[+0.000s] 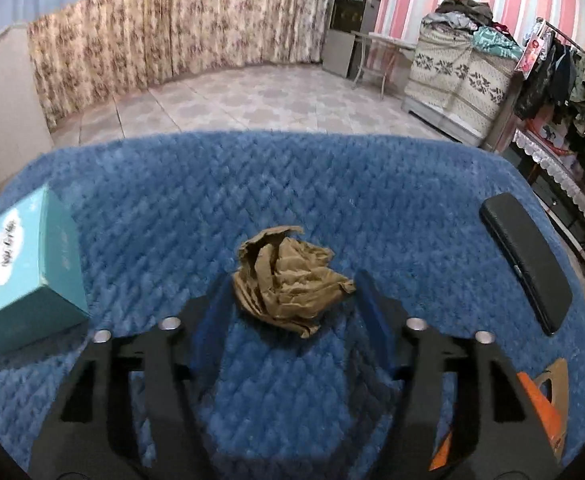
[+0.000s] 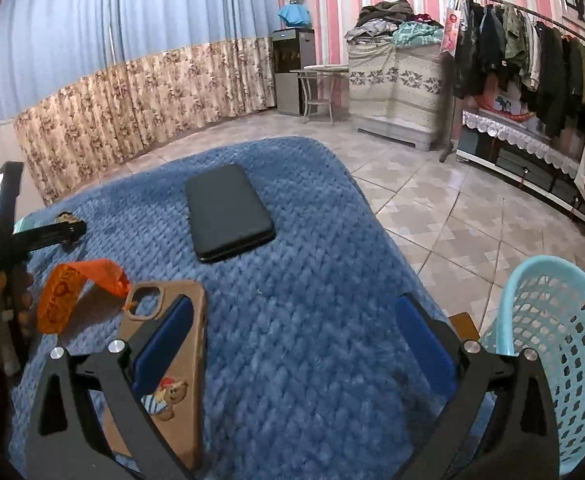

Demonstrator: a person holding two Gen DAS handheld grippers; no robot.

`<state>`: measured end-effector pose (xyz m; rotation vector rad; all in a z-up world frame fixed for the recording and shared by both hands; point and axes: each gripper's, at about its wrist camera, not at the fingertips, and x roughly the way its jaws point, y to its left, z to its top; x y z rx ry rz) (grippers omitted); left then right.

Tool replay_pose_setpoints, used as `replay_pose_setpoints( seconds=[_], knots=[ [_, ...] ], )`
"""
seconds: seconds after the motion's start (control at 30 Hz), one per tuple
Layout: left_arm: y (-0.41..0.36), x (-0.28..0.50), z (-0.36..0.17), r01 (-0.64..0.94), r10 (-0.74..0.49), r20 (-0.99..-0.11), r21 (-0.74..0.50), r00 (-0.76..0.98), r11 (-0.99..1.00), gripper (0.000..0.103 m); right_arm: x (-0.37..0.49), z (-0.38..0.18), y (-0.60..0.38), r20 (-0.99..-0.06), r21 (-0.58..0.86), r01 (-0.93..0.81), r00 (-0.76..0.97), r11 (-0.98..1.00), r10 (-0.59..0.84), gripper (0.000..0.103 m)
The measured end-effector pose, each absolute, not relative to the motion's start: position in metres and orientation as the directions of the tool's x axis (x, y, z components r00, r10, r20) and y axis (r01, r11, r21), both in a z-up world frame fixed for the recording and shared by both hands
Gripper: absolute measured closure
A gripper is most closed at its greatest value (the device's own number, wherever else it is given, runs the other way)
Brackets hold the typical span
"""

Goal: Collect trash
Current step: 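Grasp the brown crumpled paper with left tool while right grasps orange strap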

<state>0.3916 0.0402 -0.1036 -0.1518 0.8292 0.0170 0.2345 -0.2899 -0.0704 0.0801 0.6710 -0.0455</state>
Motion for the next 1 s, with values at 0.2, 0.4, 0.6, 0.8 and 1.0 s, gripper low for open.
replay_pose_setpoints(
  seconds=[0.2, 0.4, 0.6, 0.8, 1.0],
  knots=[
    [0.043, 0.363, -0.092, -0.050, -0.045, -0.698, -0.115, 0.715, 0.992, 0.050, 0.231, -0.064, -0.279, -0.626, 0.055, 0.034, 0.780, 0.998, 0.008, 0.005],
    [0.059, 0.312, -0.073, -0.070, 0.003, -0.662, -0.074, 0.749, 0.995, 0.050, 0.229, -0.061, -0.255, -0.615, 0.030, -0.012, 0.788, 0.999, 0.029, 0.005],
    [0.080, 0.270, -0.064, -0.119, 0.049, -0.651, -0.063, 0.758, 0.991, 0.050, 0.232, -0.063, -0.228, -0.624, 0.011, -0.062, 0.779, 0.998, 0.055, 0.006],
    [0.096, 0.238, -0.071, -0.157, 0.075, -0.649, -0.068, 0.757, 0.985, 0.050, 0.246, -0.070, -0.192, -0.651, -0.011, -0.133, 0.753, 0.991, 0.094, 0.016],
    [0.118, 0.229, -0.083, -0.186, 0.077, -0.669, -0.093, 0.739, 0.978, 0.050, 0.266, -0.080, -0.158, -0.683, -0.076, -0.208, 0.723, 0.975, 0.101, 0.032]
  ],
)
